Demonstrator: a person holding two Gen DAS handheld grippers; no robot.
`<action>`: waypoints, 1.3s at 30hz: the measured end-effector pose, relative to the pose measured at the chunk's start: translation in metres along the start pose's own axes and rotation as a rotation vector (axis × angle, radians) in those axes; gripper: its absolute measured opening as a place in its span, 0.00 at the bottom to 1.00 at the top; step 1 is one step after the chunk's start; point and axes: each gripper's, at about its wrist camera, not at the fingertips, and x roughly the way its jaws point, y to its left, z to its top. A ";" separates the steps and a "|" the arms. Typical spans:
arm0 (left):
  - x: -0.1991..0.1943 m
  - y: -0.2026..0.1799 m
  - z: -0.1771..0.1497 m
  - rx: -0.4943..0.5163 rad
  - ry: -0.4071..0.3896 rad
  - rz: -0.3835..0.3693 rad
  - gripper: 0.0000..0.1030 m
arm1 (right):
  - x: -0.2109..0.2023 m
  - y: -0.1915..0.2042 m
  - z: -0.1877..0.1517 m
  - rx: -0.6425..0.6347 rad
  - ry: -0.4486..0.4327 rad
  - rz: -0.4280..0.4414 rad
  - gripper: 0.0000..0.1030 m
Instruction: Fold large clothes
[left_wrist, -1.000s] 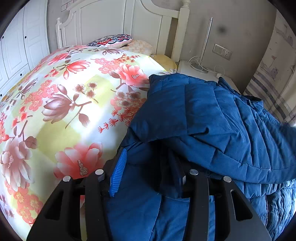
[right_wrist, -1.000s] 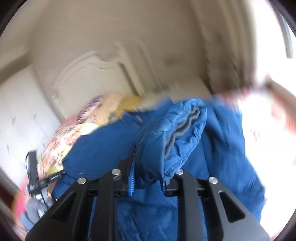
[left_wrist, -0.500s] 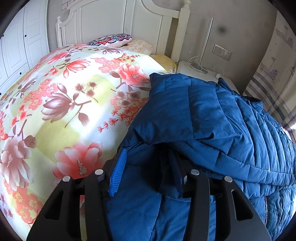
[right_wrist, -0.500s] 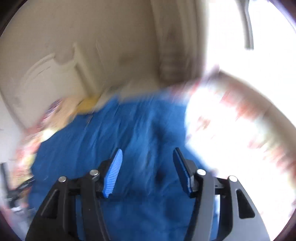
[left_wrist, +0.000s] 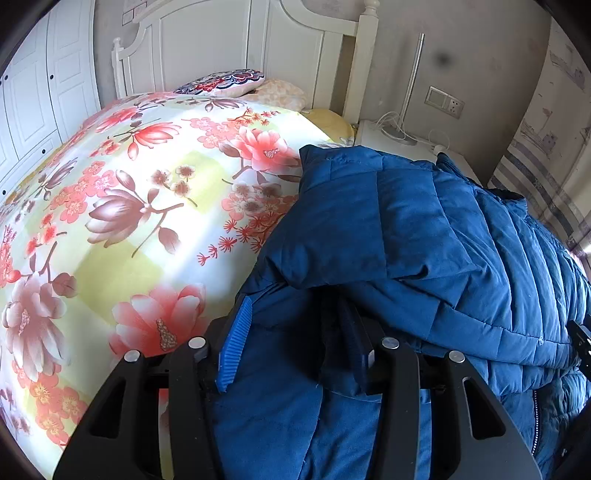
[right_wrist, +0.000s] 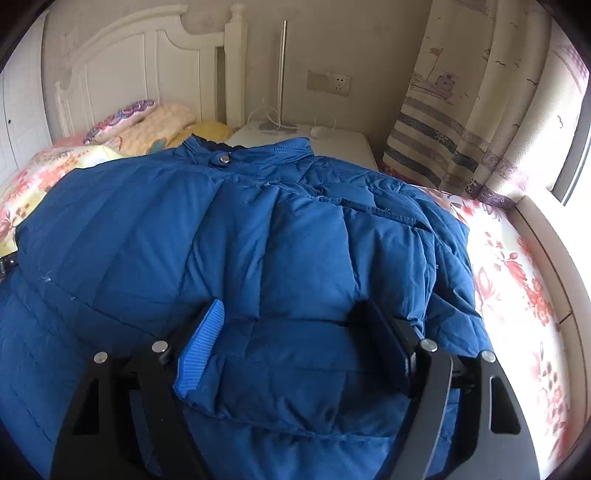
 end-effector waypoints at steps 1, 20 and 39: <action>0.000 0.000 0.000 0.000 0.000 0.001 0.43 | 0.002 0.002 0.000 -0.008 -0.001 -0.006 0.76; 0.013 -0.130 0.034 0.390 -0.049 0.009 0.96 | 0.005 0.003 0.001 0.011 0.005 -0.003 0.78; 0.027 -0.118 0.013 0.350 -0.061 -0.045 0.96 | 0.054 0.055 0.074 -0.117 0.020 -0.030 0.75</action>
